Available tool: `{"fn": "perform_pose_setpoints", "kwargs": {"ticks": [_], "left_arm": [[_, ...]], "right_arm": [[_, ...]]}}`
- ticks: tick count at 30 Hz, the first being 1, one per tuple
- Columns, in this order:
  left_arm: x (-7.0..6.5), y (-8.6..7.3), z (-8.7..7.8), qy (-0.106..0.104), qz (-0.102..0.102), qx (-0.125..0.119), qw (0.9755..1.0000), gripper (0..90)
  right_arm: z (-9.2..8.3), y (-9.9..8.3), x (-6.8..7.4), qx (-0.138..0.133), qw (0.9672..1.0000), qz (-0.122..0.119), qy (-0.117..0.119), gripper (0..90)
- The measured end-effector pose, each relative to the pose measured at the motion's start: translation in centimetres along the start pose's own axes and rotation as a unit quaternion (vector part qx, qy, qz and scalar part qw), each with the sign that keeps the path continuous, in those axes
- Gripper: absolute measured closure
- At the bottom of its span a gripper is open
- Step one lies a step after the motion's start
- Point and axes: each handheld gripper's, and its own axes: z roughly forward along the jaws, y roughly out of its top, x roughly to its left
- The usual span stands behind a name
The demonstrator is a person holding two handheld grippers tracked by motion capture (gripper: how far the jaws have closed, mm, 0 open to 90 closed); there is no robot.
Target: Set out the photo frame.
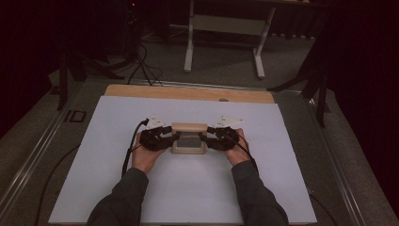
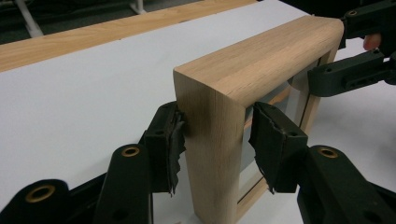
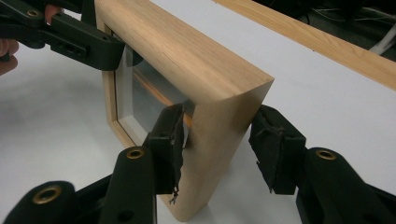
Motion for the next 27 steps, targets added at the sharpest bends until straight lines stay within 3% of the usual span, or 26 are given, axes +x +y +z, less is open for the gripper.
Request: {"fn": "perform_pose_setpoints", "kwargs": {"ticks": [21,27], "left_arm": [[0.7,-0.1,1.0,0.002,-0.017,0.012,0.9998,50.5],[1.0,-0.2,1.1,-0.008,-0.023,0.009,0.9997,50.5]], "right_arm": [[1.2,-0.6,-0.4,0.022,0.9996,0.018,-0.002,53.9],[1.5,-0.8,-0.2,0.028,0.9994,0.018,0.002,52.2]]}}
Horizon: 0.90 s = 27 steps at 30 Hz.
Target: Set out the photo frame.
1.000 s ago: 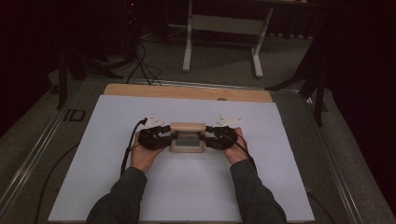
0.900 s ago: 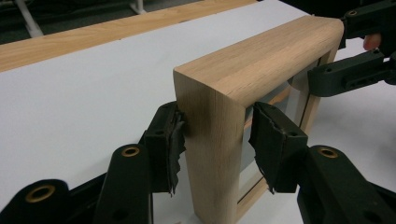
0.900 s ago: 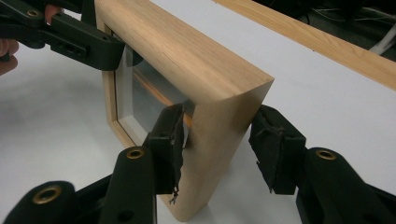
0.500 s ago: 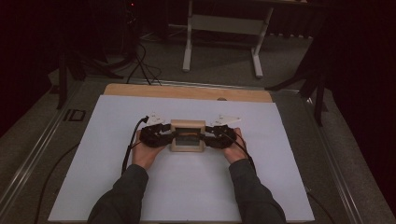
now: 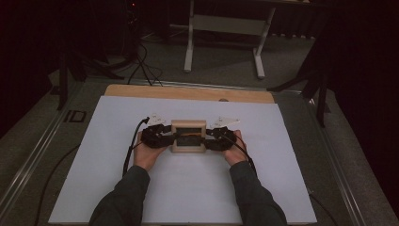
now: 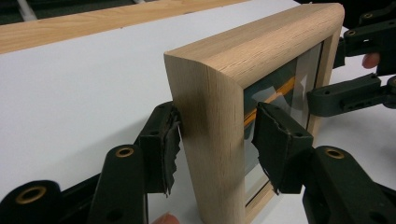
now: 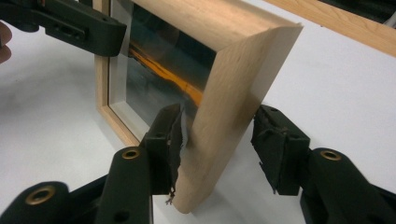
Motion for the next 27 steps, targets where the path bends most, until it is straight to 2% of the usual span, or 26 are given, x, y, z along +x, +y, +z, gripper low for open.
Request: {"fn": "perform_pose_setpoints", "kwargs": {"ticks": [5,9,13,19,27], "left_arm": [[0.13,0.02,-0.03,-0.012,0.004,-0.001,0.9999,50.6],[0.18,0.01,0.00,-0.009,-0.003,-0.001,1.0000,50.1],[0.33,-0.06,0.14,-0.007,-0.013,0.002,0.9999,44.6],[0.35,-0.09,0.16,-0.008,-0.015,0.003,0.9998,40.9],[0.43,-0.12,-0.14,-0.010,-0.018,0.001,0.9998,38.3]], "right_arm": [[-0.07,-0.23,0.08,0.002,1.0000,0.001,0.007,52.4],[-0.04,-0.16,0.09,0.002,1.0000,0.003,0.006,51.0],[0.06,-0.13,-0.02,-0.001,1.0000,0.006,0.003,47.7],[0.11,-0.33,-0.36,0.003,0.9999,0.015,0.006,44.5],[0.01,-0.27,-0.24,0.000,0.9998,0.015,0.010,41.4]]}}
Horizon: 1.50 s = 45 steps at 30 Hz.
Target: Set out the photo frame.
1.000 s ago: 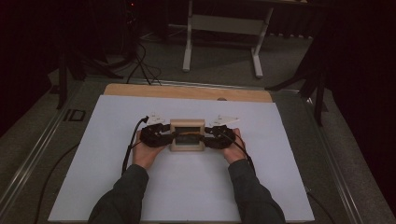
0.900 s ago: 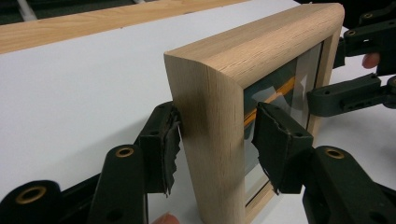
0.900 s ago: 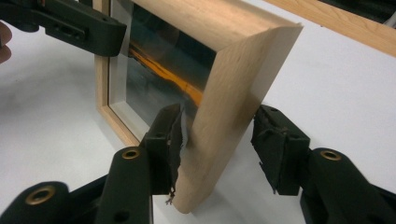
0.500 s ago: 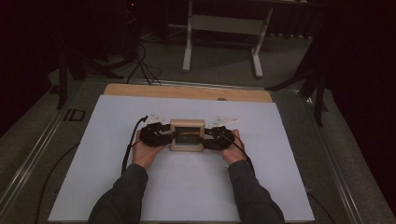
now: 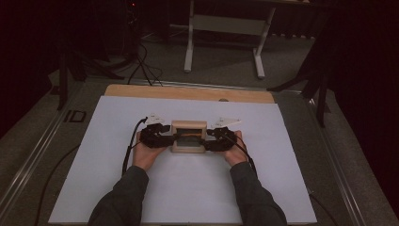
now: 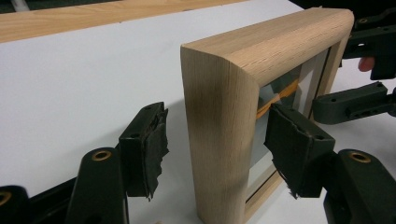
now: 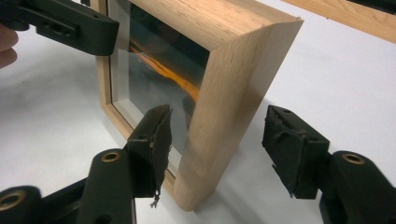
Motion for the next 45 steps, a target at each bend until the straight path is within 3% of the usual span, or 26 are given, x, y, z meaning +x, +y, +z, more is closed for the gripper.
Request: {"fn": "perform_pose_setpoints", "kwargs": {"ticks": [14,31,45], "left_arm": [[0.1,-0.3,-1.9,0.001,0.004,-0.006,1.0000,36.9],[0.4,-0.9,-6.1,0.018,0.011,0.000,0.9998,37.2],[1.2,-3.0,-9.5,0.029,0.020,0.007,0.9994,37.2]], "right_arm": [[-1.1,0.2,0.0,-0.003,1.0000,-0.002,0.001,39.3],[-4.5,0.2,0.0,-0.021,0.9997,-0.015,0.000,37.6],[-7.2,-1.7,-0.5,-0.033,0.9992,-0.020,-0.011,37.4]]}}
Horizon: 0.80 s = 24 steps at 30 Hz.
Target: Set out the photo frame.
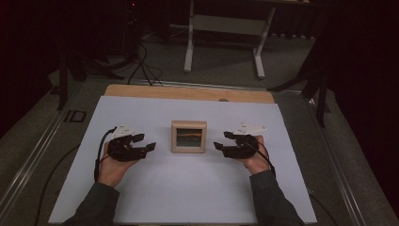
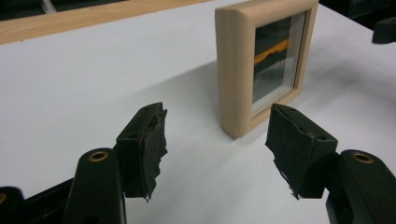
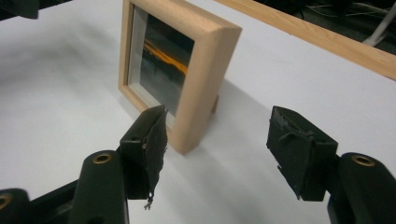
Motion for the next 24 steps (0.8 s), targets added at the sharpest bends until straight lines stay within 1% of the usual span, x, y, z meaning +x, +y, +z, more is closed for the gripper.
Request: {"fn": "perform_pose_setpoints", "kwargs": {"ticks": [2,7,9,11,17,21,24], "left_arm": [[0.1,-0.5,-0.5,0.002,-0.002,-0.001,1.0000,37.2],[0.2,-1.5,-1.4,0.006,0.000,-0.005,1.0000,37.2],[0.1,-1.9,-1.7,0.007,0.006,-0.004,0.9999,37.2],[0.1,-2.4,-2.0,0.007,0.009,-0.004,0.9999,37.1],[0.1,-3.4,-2.7,0.012,0.006,-0.010,0.9999,36.9],[0.0,-4.0,-2.7,0.015,0.004,-0.007,0.9999,36.9],[0.0,-4.4,-2.4,0.023,0.009,0.003,0.9997,36.5]], "right_arm": [[-0.4,-0.4,-0.1,0.001,1.0000,-0.001,-0.003,37.2],[-1.5,-1.4,-0.1,0.000,1.0000,0.000,-0.010,37.0],[-2.0,-1.9,-0.1,-0.002,0.9999,0.000,-0.013,37.0],[-2.4,-2.5,-0.2,-0.004,0.9998,0.000,-0.018,37.0],[-3.8,-4.3,-0.7,-0.017,0.9992,0.016,-0.034,37.0],[-4.4,-5.6,-1.1,-0.020,0.9985,0.028,-0.042,37.0],[-4.6,-6.4,-1.3,-0.018,0.9982,0.034,-0.047,37.0]]}}
